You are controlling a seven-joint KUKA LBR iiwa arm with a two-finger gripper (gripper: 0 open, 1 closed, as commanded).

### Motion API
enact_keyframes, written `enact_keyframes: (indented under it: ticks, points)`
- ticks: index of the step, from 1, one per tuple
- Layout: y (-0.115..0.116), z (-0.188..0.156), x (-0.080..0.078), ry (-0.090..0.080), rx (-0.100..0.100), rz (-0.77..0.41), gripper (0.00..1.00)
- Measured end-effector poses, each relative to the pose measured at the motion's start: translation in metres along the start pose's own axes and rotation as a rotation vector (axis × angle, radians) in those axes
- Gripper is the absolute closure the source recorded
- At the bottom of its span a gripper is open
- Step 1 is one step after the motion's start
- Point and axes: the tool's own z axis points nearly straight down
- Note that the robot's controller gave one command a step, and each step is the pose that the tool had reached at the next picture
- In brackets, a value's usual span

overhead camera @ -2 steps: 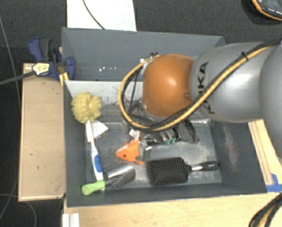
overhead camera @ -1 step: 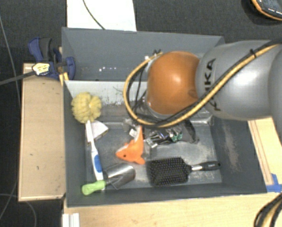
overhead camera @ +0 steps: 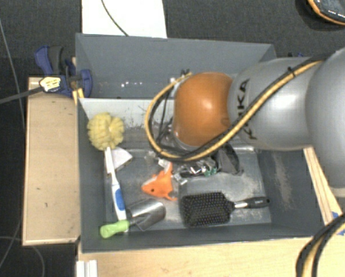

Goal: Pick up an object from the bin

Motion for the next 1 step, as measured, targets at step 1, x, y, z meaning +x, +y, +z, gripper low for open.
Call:
enact_keyframes:
  ticks: [1]
  points:
    - [-0.0097, 0.0444, -0.0031, -0.002, 0.001, -0.083, 0.00]
